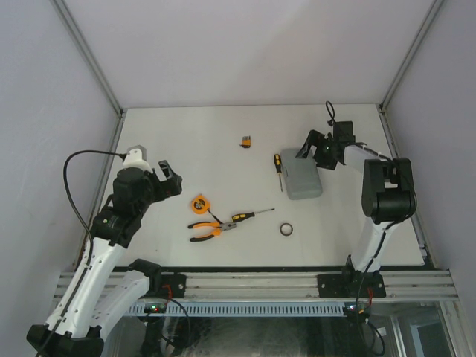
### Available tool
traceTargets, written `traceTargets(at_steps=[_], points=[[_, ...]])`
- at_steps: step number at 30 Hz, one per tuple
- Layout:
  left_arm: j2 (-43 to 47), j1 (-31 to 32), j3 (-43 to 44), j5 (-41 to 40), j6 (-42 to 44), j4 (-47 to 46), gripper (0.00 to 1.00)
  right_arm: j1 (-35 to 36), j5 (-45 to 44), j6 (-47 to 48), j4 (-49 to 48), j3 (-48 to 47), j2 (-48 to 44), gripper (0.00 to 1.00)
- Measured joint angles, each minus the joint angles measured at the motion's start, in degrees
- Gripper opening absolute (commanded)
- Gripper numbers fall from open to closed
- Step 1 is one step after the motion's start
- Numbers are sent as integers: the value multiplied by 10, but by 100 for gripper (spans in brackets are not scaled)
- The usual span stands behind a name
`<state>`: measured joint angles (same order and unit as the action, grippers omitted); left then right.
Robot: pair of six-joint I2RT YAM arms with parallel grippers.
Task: Sort the tools into containers
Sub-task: Move the storage box to the center of the board.
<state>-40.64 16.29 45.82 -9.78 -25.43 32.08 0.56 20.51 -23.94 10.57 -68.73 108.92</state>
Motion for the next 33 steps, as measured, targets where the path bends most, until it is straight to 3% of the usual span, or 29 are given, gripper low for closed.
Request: traceTargets(at_steps=[16, 33], points=[[-6, -21, 0, 12, 0, -1, 100, 2, 52, 10, 8, 9, 14, 88], [-28, -29, 0, 60, -9, -12, 99, 37, 92, 12, -60, 152, -78, 86]])
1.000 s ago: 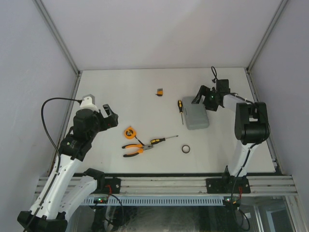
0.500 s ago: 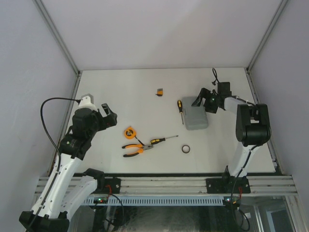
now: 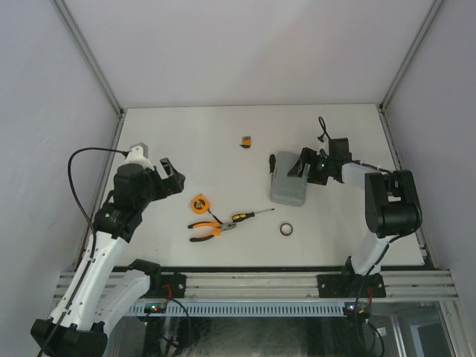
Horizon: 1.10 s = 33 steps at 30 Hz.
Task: Sort the tools into containers
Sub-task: Move the storage box to the center of the board.
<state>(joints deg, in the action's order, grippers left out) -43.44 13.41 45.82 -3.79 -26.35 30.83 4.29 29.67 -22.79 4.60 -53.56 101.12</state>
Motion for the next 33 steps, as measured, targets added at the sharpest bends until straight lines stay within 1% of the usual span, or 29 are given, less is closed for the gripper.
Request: traceTargets(at_steps=[8, 10, 12, 15, 18, 20, 24, 28, 33], points=[[-7, -1, -2, 44, -9, -26, 98, 49, 10, 10, -9, 4, 0, 86], [-20, -1, -17, 67, -18, -43, 98, 72, 8, 14, -8, 4, 0, 84], [-27, 0, -28, 78, -26, -50, 96, 81, 6, 17, -4, 0, 2, 83], [-41, 0, -30, 86, -31, -54, 94, 108, -1, 23, 1, -8, 5, 82], [-57, 5, -30, 85, -33, -61, 94, 119, -14, 26, 7, -11, 7, 81], [-71, 18, -30, 83, -35, -64, 93, 117, -20, 23, 12, -13, 6, 80], [-108, 64, -27, 68, -37, -70, 92, 99, -30, 17, 21, -9, -3, 79], [-155, 107, -21, 64, -45, -96, 90, 48, -37, 7, 34, 5, -20, 79], [-214, 131, 1, 68, -58, -142, 88, 1, -42, 5, 46, 6, -27, 79]])
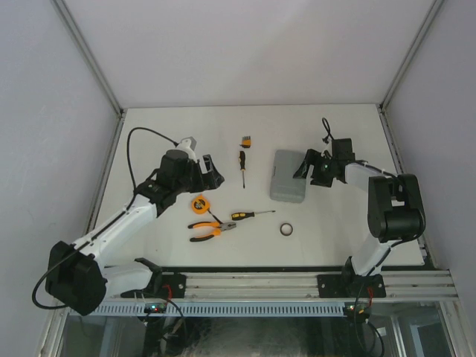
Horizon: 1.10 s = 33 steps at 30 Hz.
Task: Sort the tools into containers
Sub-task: Move the storage box to the center of the board.
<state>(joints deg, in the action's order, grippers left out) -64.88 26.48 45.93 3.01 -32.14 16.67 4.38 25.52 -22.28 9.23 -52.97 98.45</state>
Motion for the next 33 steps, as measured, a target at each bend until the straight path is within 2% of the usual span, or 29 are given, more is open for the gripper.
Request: traceTargets(at_steps=[9, 15, 20, 23, 33], points=[[-93, 50, 65, 17, -8, -61, 84, -17, 3, -6, -6, 2, -29, 86], [-90, 53, 65, 17, -7, -63, 84, -36, 5, -66, -78, 0, -30, 86], [-66, 53, 63, 15, -7, -60, 83, -39, 5, -118, -119, -29, 23, 85], [-47, 53, 58, 11, -7, -59, 83, -35, 12, -136, -129, -54, 60, 81], [-9, 53, 20, -6, -3, -47, 83, -9, 30, -106, -97, -127, 125, 75]])
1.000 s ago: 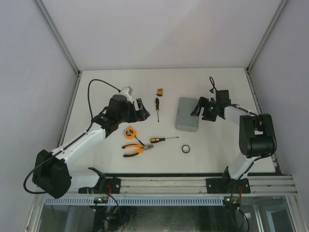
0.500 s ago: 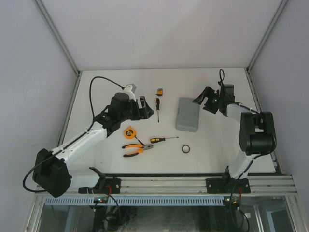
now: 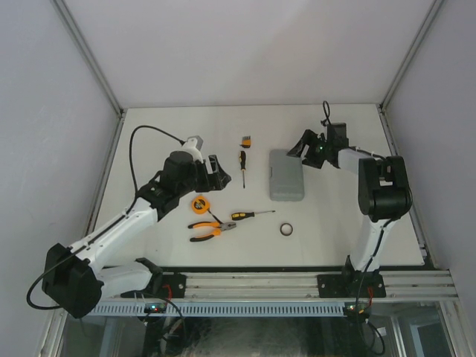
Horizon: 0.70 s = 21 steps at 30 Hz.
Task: Sort the tools into containers
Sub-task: Move the storage box to the center of the board.
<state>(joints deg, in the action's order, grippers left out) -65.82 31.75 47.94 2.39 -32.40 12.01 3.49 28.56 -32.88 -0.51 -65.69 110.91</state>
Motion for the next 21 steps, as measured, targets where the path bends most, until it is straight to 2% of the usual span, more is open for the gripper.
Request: traceTargets(at_steps=[7, 16, 21], points=[[26, 0, -33, -14, 0, 10, 83, 33, -12, 69, 59, -32, 17, 70], [35, 0, -71, -23, -8, 0, 83, 60, 0, 125, 92, -43, 18, 69], [31, 0, -75, -22, -22, -27, 82, 76, -16, 124, 93, -24, -1, 74]])
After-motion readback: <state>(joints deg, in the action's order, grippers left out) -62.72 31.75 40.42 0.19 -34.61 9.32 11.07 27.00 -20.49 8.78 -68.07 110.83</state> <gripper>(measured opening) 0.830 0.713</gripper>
